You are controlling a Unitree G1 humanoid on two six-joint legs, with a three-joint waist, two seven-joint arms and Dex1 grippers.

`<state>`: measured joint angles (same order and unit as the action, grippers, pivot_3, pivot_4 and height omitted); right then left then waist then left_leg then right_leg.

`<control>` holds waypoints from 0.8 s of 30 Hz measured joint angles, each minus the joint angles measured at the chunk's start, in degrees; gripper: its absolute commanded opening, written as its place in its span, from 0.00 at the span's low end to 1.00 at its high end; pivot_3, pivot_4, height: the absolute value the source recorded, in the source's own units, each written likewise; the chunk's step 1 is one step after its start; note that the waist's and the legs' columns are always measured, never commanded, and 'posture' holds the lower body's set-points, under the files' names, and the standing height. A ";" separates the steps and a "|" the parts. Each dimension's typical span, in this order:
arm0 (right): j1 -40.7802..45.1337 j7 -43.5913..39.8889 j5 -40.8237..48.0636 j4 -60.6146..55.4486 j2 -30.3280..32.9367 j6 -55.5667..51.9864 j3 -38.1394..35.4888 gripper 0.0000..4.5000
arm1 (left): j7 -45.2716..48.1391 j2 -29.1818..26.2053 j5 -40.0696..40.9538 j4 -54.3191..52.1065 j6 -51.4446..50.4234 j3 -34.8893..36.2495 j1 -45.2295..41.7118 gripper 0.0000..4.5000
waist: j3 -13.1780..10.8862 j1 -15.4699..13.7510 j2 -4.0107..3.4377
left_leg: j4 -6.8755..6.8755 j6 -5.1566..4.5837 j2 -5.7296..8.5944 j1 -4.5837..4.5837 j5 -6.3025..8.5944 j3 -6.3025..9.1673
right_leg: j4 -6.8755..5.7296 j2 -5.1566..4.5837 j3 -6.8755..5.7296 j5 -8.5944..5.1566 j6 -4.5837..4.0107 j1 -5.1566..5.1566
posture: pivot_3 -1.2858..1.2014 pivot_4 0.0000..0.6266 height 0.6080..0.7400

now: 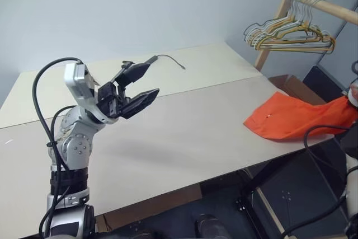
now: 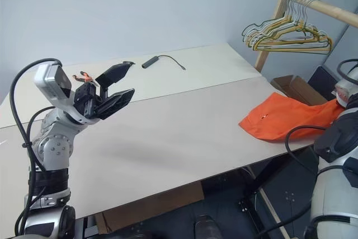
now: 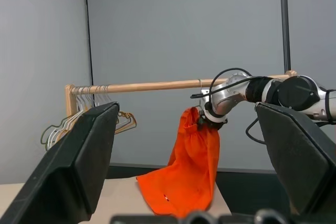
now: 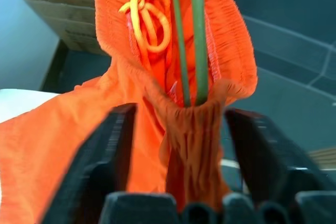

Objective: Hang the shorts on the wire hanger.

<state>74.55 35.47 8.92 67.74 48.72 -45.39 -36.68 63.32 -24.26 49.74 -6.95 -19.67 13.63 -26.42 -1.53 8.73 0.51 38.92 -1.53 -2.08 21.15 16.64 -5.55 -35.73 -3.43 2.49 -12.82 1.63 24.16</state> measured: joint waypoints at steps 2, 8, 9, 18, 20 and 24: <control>0.00 0.56 0.13 -0.33 -0.24 0.00 0.51 0.98 | 0.16 0.00 0.10 -0.03 0.00 0.06 0.05 1.00 | 0.00 -0.01 0.00 | 0.01 -0.01 0.00 0.00 0.00 0.00 | -0.01 0.00 0.00 0.00 0.00 0.00 | 0.48 0.00 1.00; -0.16 5.38 -3.92 -7.22 -2.86 0.04 7.45 0.98 | 0.25 0.05 0.10 -0.44 0.07 0.08 0.11 1.00 | 0.02 0.00 -0.03 | 0.02 -0.02 0.01 -0.01 -0.02 -0.01 | -0.09 -0.01 0.04 0.01 0.01 0.05 | 0.48 0.00 1.00; -0.15 5.71 -4.52 -8.68 -3.01 0.02 8.58 0.98 | 0.24 0.04 0.09 -0.47 0.07 0.09 0.12 1.00 | 0.02 -0.01 -0.03 | 0.02 -0.02 0.01 -0.01 -0.02 0.00 | -0.09 -0.01 0.03 0.01 0.01 0.05 | 0.48 0.00 1.00; -6.67 1.35 -20.21 -26.35 -5.84 10.10 30.56 0.98 | 0.04 -0.05 -0.02 -0.59 0.27 0.21 0.19 1.00 | 0.04 0.20 -0.06 | 0.10 -0.03 0.01 -0.09 -0.03 -0.01 | -0.16 -0.02 0.06 0.04 0.07 0.06 | 0.49 0.00 1.00; -8.28 -2.47 -21.88 -28.58 -6.41 13.69 33.88 0.98 | -0.06 -0.80 -0.23 -0.61 0.45 0.26 0.58 1.00 | 0.05 0.19 -0.04 | 0.10 -0.04 0.00 -0.10 -0.04 0.01 | -0.17 -0.01 0.04 0.05 0.08 0.04 | 0.49 0.00 1.00; -14.02 -15.76 -22.19 -35.13 -8.40 18.66 39.16 0.98 | -0.31 -4.72 -2.71 -0.46 1.23 1.60 3.40 1.00 | 0.06 0.37 -0.04 | 0.12 -0.04 -0.02 -0.16 -0.04 0.01 | -0.23 0.00 0.05 0.05 0.08 0.04 | 0.50 0.00 1.00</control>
<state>60.53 19.71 -13.27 32.61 40.31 -26.74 2.47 63.01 -28.98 47.03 -7.41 -18.44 15.23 -23.02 -1.47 9.11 0.47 39.03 -1.56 -2.10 20.99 16.60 -5.55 -35.96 -3.42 2.54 -12.76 1.71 24.20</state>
